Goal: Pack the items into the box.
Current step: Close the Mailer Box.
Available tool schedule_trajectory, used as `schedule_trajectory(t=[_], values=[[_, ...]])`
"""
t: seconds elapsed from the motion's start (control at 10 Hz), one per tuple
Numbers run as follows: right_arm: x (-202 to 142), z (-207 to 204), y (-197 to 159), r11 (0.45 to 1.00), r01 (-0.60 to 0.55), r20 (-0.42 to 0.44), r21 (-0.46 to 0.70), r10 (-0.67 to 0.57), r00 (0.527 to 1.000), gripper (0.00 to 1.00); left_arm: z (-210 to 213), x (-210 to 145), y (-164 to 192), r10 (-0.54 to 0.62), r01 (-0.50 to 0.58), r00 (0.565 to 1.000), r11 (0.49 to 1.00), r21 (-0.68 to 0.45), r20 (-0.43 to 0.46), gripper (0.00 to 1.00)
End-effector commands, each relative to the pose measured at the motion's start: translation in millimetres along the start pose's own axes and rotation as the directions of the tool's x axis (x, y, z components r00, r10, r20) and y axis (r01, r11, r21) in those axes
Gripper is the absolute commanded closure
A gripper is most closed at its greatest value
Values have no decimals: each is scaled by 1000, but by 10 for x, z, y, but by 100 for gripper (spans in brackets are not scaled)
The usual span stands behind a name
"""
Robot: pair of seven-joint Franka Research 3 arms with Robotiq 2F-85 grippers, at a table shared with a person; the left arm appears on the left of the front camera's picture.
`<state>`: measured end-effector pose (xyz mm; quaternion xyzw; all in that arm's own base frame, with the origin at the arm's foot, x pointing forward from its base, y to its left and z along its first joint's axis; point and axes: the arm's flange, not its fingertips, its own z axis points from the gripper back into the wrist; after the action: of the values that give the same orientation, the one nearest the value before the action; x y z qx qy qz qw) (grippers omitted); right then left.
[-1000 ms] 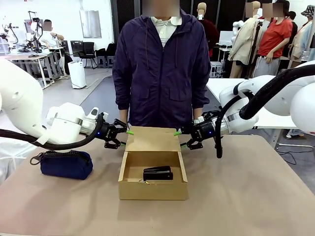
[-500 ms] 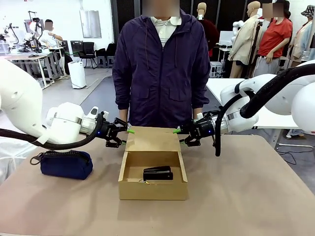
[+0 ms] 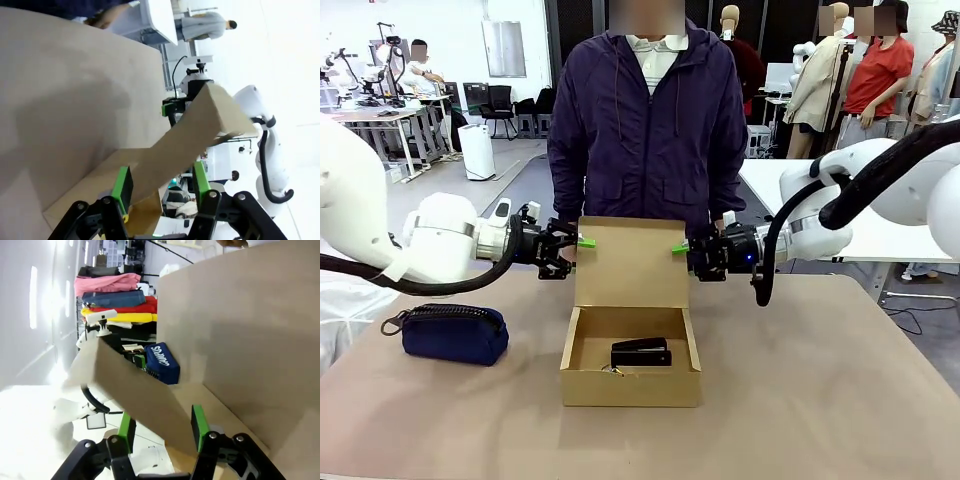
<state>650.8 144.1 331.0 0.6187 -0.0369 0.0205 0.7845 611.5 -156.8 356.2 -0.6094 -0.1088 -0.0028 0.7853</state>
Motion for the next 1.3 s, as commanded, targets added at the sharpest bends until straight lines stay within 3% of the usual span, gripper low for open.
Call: schedule_trajectory(t=[0.0,0.4,0.5,0.6,1.0,1.2], values=[[-259,31,185,993,-121,14,-8,122,992,39,101,-238,-63,-57,58,998,998,-30,22,36],[-551,12,341,970,-244,-40,14,245,969,39,120,-444,-187,-98,98,993,995,12,71,36],[-569,47,339,978,-198,-13,-67,198,980,39,151,-481,-195,-90,86,994,995,57,68,36],[-409,-11,357,980,-201,-31,-4,201,979,39,104,-308,-160,-68,68,997,998,12,31,36],[-466,4,326,980,-197,-31,-15,196,980,39,107,-349,-170,-70,69,997,997,28,37,36],[-747,-30,335,884,-463,-41,71,466,884,39,161,-562,-158,-324,329,944,938,-112,62,36]])
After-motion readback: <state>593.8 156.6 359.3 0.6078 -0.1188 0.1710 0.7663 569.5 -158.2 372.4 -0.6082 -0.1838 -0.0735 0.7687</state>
